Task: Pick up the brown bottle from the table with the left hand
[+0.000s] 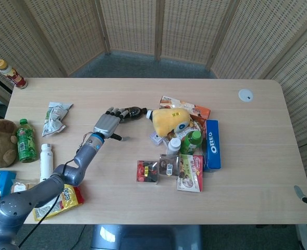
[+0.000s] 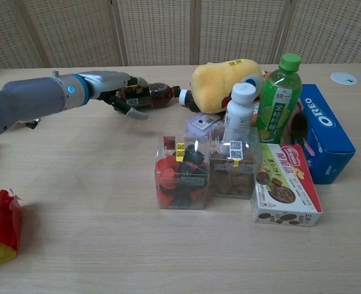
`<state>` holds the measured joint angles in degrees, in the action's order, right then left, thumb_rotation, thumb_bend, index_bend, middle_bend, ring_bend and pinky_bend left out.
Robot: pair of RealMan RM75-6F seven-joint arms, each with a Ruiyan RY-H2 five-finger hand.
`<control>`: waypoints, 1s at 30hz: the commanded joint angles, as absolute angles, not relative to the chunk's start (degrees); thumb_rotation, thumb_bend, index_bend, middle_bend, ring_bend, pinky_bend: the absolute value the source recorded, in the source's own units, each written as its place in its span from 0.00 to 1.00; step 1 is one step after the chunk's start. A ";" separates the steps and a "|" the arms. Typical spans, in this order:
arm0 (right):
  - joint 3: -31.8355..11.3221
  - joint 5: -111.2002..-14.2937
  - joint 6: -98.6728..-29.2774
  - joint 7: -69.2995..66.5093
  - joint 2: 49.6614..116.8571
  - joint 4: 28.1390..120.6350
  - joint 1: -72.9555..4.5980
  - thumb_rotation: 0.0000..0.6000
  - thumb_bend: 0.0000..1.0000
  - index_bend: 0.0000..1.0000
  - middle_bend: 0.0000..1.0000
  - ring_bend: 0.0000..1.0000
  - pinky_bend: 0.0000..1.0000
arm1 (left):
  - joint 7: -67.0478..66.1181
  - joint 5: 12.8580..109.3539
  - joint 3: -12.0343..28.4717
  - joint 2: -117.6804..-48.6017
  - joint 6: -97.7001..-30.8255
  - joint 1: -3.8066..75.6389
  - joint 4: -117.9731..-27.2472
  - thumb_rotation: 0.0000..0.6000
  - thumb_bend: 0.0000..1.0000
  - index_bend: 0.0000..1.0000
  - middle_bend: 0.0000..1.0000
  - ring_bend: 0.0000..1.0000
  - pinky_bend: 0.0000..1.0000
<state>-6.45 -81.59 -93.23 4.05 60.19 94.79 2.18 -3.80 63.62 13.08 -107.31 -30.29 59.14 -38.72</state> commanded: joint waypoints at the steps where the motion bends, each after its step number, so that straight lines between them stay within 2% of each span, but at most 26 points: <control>1: -6.50 -81.54 -93.29 4.16 60.15 94.92 2.25 0.98 0.21 0.00 0.00 0.00 0.00 | -2.62 63.92 12.96 -109.01 -27.97 60.16 -36.43 0.47 0.21 0.00 0.00 0.00 0.00; 7: -6.65 -81.72 -92.94 4.45 60.22 95.27 2.00 0.98 0.21 0.00 0.00 0.00 0.00 | -1.54 66.22 11.23 -106.65 -28.38 58.44 -40.46 0.47 0.21 0.00 0.00 0.00 0.00; 14: -6.67 -82.69 -93.00 4.12 60.38 95.20 1.76 0.97 0.20 0.00 0.00 0.00 0.00 | -1.35 70.41 7.30 -97.48 -33.30 53.26 -57.22 0.48 0.21 0.00 0.00 0.00 0.00; 23: -6.27 -84.10 -94.49 4.19 59.84 96.22 2.54 0.98 0.21 0.00 0.00 0.00 0.00 | -5.33 71.77 2.98 -88.61 -36.45 49.38 -75.47 0.47 0.21 0.00 0.00 0.00 0.00; 30: -6.07 -84.65 -95.26 3.79 59.60 96.29 3.10 0.98 0.21 0.00 0.00 0.00 0.00 | -5.47 74.45 3.11 -85.34 -42.03 47.51 -81.14 0.47 0.21 0.00 0.00 0.00 0.00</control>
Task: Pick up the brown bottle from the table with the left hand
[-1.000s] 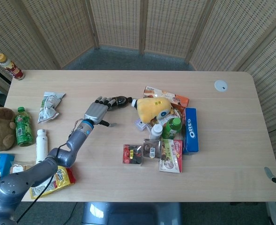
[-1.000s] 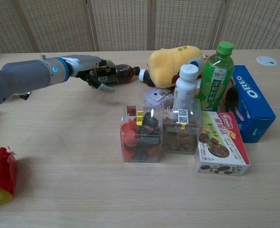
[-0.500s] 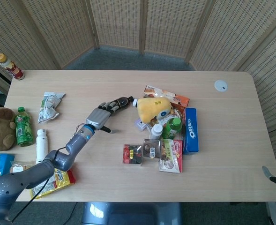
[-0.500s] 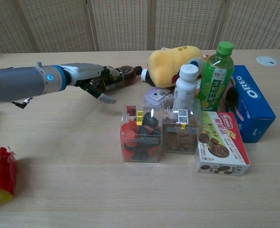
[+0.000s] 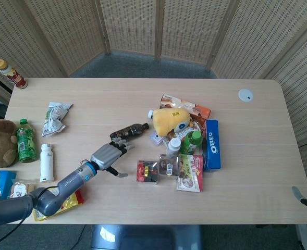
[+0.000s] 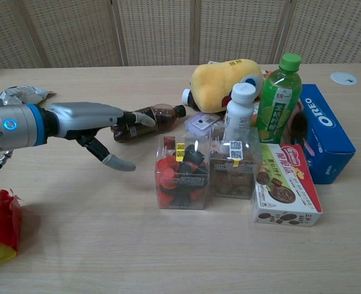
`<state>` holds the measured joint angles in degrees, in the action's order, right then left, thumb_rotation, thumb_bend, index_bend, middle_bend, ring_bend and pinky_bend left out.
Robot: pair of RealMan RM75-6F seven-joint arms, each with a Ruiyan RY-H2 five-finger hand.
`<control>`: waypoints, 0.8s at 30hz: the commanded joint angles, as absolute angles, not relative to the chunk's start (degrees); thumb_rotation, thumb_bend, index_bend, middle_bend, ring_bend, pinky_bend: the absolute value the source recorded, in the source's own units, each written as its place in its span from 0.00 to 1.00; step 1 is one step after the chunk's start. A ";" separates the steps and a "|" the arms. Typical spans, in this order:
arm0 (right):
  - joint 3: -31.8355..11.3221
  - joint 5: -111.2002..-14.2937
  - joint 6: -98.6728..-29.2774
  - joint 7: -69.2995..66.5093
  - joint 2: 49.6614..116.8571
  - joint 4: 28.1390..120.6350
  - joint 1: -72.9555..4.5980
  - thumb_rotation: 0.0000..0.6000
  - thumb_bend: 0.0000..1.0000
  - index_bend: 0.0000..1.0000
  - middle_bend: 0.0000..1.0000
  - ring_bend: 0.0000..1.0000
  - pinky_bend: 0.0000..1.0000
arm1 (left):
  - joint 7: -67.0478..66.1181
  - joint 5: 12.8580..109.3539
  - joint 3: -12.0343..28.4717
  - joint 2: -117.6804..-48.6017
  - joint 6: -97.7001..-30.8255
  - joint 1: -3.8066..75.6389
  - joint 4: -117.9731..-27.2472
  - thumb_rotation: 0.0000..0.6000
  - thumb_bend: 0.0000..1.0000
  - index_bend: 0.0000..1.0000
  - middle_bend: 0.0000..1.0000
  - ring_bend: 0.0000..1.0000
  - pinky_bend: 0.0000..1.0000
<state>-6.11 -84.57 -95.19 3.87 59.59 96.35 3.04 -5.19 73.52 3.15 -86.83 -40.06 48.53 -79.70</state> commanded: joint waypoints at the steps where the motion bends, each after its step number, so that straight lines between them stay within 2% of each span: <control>1: -6.05 -84.68 -95.28 3.71 59.61 96.23 3.15 0.98 0.20 0.00 0.00 0.00 0.00 | -5.41 74.29 3.42 -85.34 -42.45 47.43 -80.91 0.47 0.21 0.00 0.00 0.00 0.00; 6: -6.01 -84.53 -95.42 2.98 59.84 95.71 3.45 0.98 0.21 0.00 0.00 0.00 0.00 | -5.17 71.27 5.77 -88.65 -44.13 47.24 -75.48 0.49 0.21 0.00 0.00 0.00 0.00; 11: -6.08 -84.58 -95.65 2.59 59.83 95.60 3.64 0.98 0.21 0.00 0.00 0.00 0.00 | -8.96 68.69 7.16 -95.02 -45.87 47.76 -68.03 0.66 0.21 0.00 0.00 0.00 0.00; 17: -6.08 -84.45 -95.58 2.26 59.80 95.52 3.81 0.98 0.21 0.00 0.00 0.00 0.00 | -14.68 67.34 8.33 -101.24 -48.68 48.60 -63.21 0.76 0.21 0.00 0.00 0.00 0.00; 24: -6.08 -84.40 -95.51 0.99 60.06 95.01 3.97 0.98 0.20 0.00 0.00 0.00 0.00 | -18.09 66.30 9.42 -106.31 -48.99 49.84 -59.66 0.81 0.21 0.00 0.00 0.00 0.00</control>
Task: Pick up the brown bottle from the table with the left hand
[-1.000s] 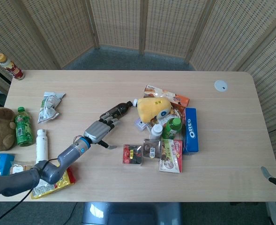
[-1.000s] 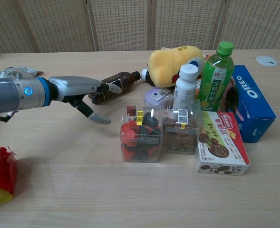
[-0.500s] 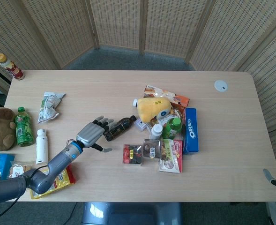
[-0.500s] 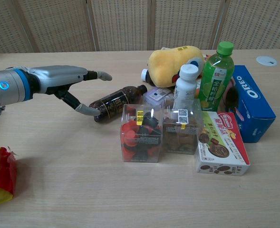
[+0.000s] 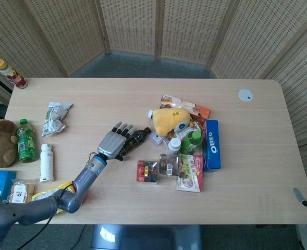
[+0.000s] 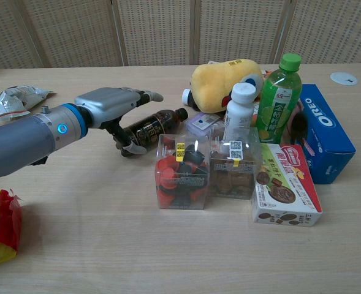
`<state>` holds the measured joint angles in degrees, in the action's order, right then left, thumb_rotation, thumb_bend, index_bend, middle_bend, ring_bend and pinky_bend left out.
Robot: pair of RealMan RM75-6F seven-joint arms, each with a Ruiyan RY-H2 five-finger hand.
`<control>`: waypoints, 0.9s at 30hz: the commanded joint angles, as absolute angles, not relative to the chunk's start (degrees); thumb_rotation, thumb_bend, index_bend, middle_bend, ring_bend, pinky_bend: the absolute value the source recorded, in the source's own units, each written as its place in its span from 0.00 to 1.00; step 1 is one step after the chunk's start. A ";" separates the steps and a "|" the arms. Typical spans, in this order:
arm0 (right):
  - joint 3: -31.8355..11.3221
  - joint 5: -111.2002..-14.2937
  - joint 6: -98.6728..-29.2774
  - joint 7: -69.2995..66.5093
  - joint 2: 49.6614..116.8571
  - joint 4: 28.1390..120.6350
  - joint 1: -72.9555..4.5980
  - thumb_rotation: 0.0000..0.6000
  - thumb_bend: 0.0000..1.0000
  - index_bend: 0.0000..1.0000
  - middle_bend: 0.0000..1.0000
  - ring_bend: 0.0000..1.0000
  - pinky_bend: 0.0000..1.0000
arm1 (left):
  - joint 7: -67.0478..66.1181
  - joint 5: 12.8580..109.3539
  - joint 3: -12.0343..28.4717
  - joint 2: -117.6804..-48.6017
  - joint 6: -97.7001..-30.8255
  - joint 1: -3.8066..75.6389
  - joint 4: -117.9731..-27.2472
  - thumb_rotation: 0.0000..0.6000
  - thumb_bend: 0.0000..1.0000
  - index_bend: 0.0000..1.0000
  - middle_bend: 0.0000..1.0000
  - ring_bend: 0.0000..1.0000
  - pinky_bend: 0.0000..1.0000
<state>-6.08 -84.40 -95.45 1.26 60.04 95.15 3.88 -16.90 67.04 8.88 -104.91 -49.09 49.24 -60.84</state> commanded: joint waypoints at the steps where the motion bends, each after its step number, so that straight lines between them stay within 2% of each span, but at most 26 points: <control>1: -6.06 -84.40 -95.59 0.80 60.02 94.93 4.06 0.98 0.20 0.00 0.00 0.00 0.00 | -18.57 65.92 9.62 -106.76 -48.90 49.94 -59.28 0.81 0.21 0.00 0.00 0.00 0.00; 6: -6.05 -84.16 -96.30 -0.59 59.67 94.41 4.80 0.98 0.20 0.00 0.00 0.00 0.00 | -19.88 62.75 10.81 -108.12 -47.52 49.81 -57.83 0.82 0.23 0.00 0.00 0.00 0.00; 15: -5.97 -84.15 -96.45 -1.94 59.90 93.65 5.27 0.98 0.20 0.00 0.00 0.00 0.00 | -20.38 56.02 12.94 -109.25 -44.77 49.00 -56.84 0.94 0.30 0.00 0.00 0.00 0.01; 18: -6.01 -84.30 -96.45 -1.92 59.91 93.70 5.24 0.98 0.21 0.00 0.00 0.00 0.00 | -20.53 55.43 13.19 -109.62 -45.07 48.88 -56.88 0.99 0.33 0.00 0.00 0.00 0.11; 21: -6.04 -84.39 -96.45 -1.88 59.96 93.76 5.23 0.98 0.20 0.00 0.01 0.00 0.00 | -20.22 55.21 13.51 -110.04 -45.32 48.86 -56.79 1.00 0.37 0.00 0.00 0.00 0.21; 27: -6.04 -84.28 -96.42 -1.88 60.01 93.74 5.39 0.98 0.20 0.00 0.01 0.00 0.00 | -18.91 55.68 14.23 -111.27 -46.31 48.91 -55.41 1.00 0.40 0.00 0.00 0.07 0.31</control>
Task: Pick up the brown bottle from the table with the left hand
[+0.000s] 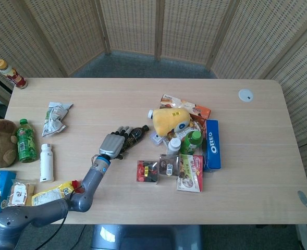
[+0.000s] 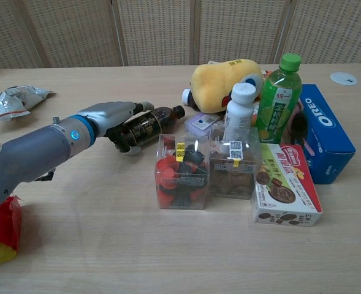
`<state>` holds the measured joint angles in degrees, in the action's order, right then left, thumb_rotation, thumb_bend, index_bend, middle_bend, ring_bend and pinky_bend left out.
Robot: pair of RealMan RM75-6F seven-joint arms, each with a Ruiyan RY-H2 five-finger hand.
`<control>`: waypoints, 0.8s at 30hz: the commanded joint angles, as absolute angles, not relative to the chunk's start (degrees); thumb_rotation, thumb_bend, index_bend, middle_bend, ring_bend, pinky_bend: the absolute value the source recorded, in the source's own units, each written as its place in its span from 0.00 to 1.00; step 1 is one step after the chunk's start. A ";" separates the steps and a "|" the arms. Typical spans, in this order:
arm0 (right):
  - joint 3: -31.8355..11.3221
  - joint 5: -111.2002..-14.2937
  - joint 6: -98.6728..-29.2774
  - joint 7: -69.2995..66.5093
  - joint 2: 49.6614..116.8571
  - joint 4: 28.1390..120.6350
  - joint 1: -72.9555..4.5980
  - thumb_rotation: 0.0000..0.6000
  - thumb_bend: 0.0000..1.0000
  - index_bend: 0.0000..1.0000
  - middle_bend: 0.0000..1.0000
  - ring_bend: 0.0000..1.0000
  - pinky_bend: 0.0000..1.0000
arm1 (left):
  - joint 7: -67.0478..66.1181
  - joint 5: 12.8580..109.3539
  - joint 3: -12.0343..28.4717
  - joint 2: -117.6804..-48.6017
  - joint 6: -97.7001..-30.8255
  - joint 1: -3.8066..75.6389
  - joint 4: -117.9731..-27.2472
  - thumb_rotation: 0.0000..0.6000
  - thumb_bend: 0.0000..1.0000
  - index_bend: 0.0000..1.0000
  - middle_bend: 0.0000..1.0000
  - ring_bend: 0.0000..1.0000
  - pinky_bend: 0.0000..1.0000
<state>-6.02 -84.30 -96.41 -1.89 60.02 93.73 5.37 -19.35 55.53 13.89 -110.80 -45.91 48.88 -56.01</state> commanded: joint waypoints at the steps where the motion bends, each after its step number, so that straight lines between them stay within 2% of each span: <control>1: -6.05 -84.26 -96.42 -1.85 60.01 93.75 5.40 0.98 0.20 0.00 0.01 0.00 0.00 | -18.73 55.71 14.38 -111.49 -46.48 48.93 -55.09 1.00 0.40 0.00 0.00 0.07 0.32; 10: -6.24 -84.22 -95.99 -2.20 60.16 93.86 5.17 0.98 0.20 0.00 0.01 0.00 0.00 | -18.22 55.53 15.42 -113.02 -46.29 49.53 -52.38 1.00 0.48 0.02 0.02 0.19 0.41; 17: -6.38 -84.19 -95.87 -2.70 60.11 93.74 5.12 0.98 0.20 0.00 0.02 0.00 0.00 | -17.69 55.85 16.70 -111.70 -47.12 49.76 -54.48 1.00 0.65 0.29 0.30 0.44 0.60; 20: -6.41 -84.17 -95.81 -3.01 60.15 93.59 5.11 0.98 0.20 0.00 0.02 0.00 0.00 | -17.68 55.66 17.15 -110.67 -47.45 49.62 -55.72 1.00 0.66 0.37 0.40 0.53 0.69; 24: -6.43 -84.30 -95.81 -3.32 60.30 93.35 5.07 0.98 0.20 0.00 0.02 0.00 0.00 | -17.47 55.52 17.58 -109.42 -48.24 49.23 -57.44 1.00 0.66 0.45 0.49 0.61 0.76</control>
<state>-6.43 -84.30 -95.81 -3.32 60.30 93.35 5.07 -17.64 55.55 17.40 -109.70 -47.95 49.39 -57.06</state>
